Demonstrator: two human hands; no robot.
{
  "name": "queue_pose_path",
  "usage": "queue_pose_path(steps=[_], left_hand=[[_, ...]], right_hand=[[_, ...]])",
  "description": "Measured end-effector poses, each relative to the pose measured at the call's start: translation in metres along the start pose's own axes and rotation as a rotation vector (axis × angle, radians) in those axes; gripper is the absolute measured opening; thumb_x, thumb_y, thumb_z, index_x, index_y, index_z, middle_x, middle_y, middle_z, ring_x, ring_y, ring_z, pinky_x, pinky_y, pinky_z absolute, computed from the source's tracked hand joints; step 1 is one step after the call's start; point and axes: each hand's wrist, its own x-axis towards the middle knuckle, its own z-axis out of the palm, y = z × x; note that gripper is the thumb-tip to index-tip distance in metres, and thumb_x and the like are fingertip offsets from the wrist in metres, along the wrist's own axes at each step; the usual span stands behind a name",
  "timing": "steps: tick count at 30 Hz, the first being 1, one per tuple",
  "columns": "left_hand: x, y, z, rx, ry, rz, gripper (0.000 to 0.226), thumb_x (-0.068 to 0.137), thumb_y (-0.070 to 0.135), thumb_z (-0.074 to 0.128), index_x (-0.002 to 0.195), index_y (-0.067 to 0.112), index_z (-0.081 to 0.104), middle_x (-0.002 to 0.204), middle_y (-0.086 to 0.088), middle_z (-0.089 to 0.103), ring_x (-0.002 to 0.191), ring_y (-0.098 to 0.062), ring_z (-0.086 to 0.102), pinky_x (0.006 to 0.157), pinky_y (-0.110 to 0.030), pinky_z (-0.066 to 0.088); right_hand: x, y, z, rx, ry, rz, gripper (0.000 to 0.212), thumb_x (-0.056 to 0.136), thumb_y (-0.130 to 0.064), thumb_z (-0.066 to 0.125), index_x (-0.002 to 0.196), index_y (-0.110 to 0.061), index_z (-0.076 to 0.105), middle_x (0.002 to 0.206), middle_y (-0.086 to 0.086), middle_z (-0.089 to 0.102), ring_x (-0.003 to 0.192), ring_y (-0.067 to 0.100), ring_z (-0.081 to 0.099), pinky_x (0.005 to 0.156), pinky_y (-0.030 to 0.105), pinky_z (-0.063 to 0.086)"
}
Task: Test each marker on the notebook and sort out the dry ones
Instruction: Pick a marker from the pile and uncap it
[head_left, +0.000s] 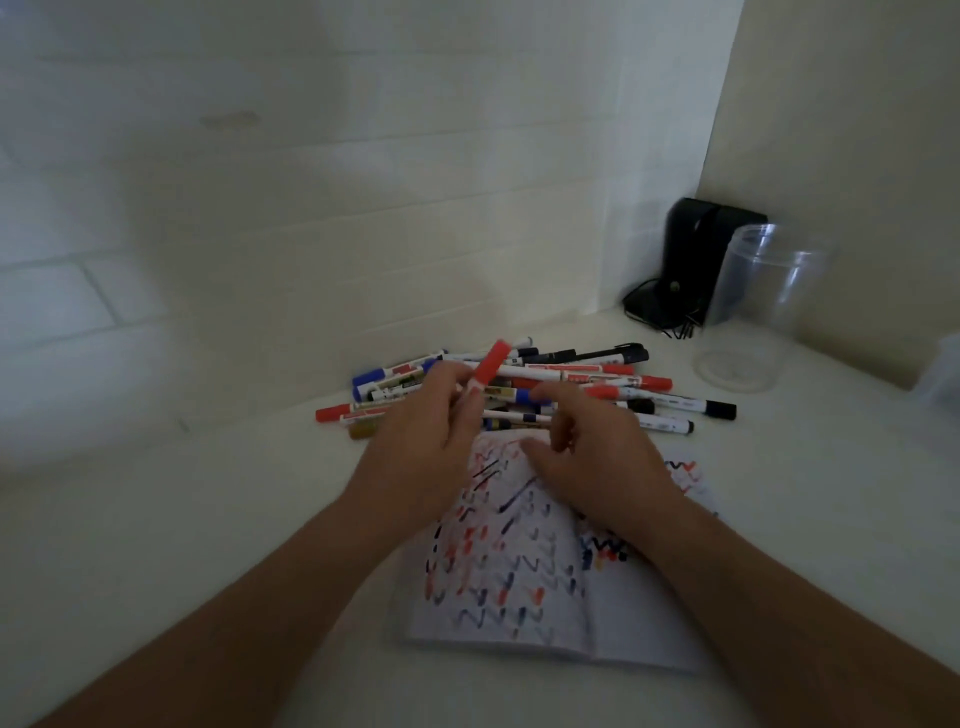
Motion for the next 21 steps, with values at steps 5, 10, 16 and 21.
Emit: queue_pose_path(steps=[5, 10, 16, 21], left_hand=[[0.027, 0.034, 0.034, -0.445, -0.32, -0.286, 0.018, 0.1, 0.037, 0.062, 0.106, 0.02, 0.063, 0.088, 0.0, 0.076, 0.076, -0.017, 0.073, 0.077, -0.044, 0.062], [0.023, 0.007, 0.047, -0.878, -0.42, -0.307, 0.036, 0.093, 0.03, 0.069, 0.107, -0.003, 0.06, 0.102, -0.024, 0.065, 0.093, -0.027, 0.062, 0.089, -0.046, 0.053], [0.012, 0.005, 0.044, -0.457, -0.206, -0.033, 0.012, 0.103, 0.038, 0.054, 0.112, 0.031, 0.056, 0.105, 0.009, 0.064, 0.091, -0.011, 0.065, 0.072, -0.025, 0.057], [0.001, 0.005, 0.047, -0.098, -0.329, 0.226, 0.041, 0.088, 0.07, 0.056, 0.118, 0.042, 0.049, 0.108, 0.029, 0.055, 0.093, -0.002, 0.058, 0.071, -0.014, 0.047]], right_hand=[[-0.001, 0.006, -0.019, -0.1, 0.193, -0.229, 0.058, 0.089, -0.022, 0.069, 0.144, -0.037, 0.053, 0.101, -0.011, 0.069, 0.086, 0.009, 0.065, 0.072, 0.027, 0.053], [0.003, 0.019, -0.015, -0.077, 0.136, -0.355, 0.03, 0.09, -0.024, 0.067, 0.118, -0.029, 0.075, 0.097, -0.008, 0.072, 0.087, 0.013, 0.065, 0.078, 0.042, 0.058], [-0.002, 0.007, -0.018, 0.531, 0.038, 0.015, 0.012, 0.097, -0.034, 0.068, 0.091, -0.024, 0.066, 0.07, -0.005, 0.068, 0.061, 0.007, 0.064, 0.059, 0.025, 0.054], [-0.005, 0.005, -0.019, 0.986, -0.114, 0.251, 0.021, 0.1, -0.013, 0.055, 0.08, -0.018, 0.055, 0.058, 0.005, 0.051, 0.048, 0.015, 0.047, 0.045, 0.025, 0.039]])
